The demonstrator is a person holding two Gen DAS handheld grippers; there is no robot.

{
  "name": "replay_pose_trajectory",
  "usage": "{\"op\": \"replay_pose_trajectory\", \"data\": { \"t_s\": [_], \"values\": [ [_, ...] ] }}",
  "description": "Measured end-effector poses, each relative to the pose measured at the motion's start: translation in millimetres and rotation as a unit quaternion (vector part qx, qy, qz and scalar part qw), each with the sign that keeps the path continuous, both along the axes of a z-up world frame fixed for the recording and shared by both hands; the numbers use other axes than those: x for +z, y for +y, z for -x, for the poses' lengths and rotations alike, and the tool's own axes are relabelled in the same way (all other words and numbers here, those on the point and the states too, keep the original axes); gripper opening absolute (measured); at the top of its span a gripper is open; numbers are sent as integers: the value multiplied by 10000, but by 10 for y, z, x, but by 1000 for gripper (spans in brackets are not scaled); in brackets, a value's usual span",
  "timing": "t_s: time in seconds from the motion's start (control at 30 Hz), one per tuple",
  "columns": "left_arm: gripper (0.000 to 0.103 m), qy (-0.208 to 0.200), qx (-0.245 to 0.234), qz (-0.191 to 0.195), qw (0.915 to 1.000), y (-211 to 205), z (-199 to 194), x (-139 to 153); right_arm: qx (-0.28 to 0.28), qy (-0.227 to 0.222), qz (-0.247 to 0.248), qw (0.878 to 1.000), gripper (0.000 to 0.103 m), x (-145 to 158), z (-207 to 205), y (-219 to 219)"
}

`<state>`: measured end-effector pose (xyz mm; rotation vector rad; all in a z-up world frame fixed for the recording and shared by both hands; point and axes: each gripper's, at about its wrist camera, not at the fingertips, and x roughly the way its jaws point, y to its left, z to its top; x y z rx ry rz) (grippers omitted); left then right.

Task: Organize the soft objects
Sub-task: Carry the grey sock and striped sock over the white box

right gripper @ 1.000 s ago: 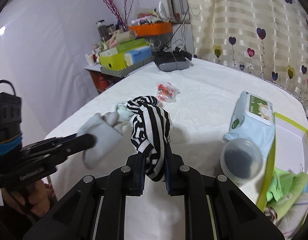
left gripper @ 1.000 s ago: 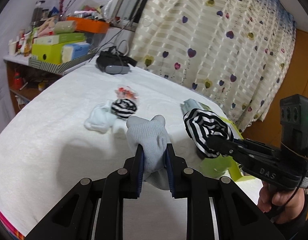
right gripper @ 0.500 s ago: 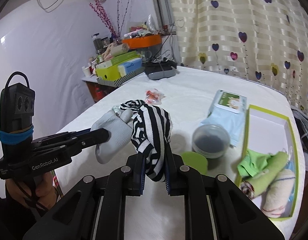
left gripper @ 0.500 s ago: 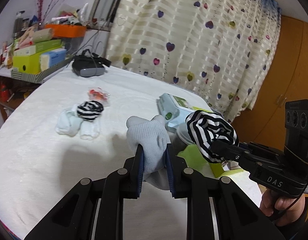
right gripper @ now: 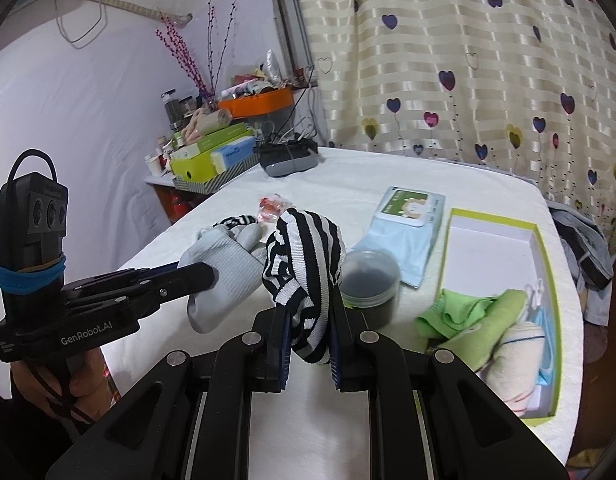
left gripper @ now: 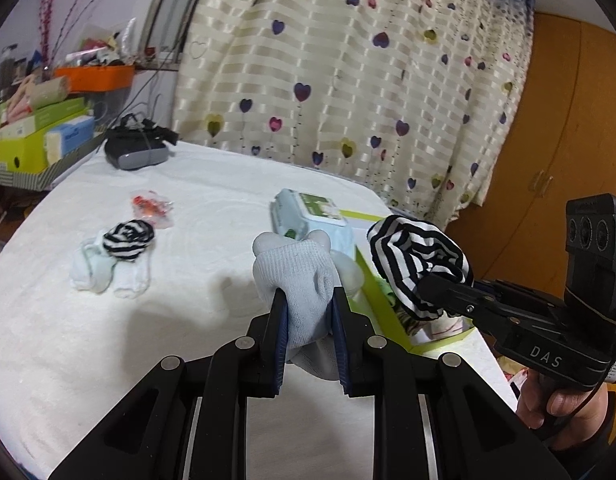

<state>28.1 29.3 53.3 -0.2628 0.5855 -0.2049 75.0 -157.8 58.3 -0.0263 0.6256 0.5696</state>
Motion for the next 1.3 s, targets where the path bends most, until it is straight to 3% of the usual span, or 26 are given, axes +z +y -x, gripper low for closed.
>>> {"op": "replay_pose_trajectory", "data": {
  "t_s": [0.6,1.3],
  "values": [
    [19,-66,-646,-168,9978,-583,-215,118,-541,-109,-77,9984,16,84,36,-467],
    [19,-33,-999,-328,9944,-1064,-544,153,-1096,-60,-274,9936,16,53,-158,-1036]
  ]
}}
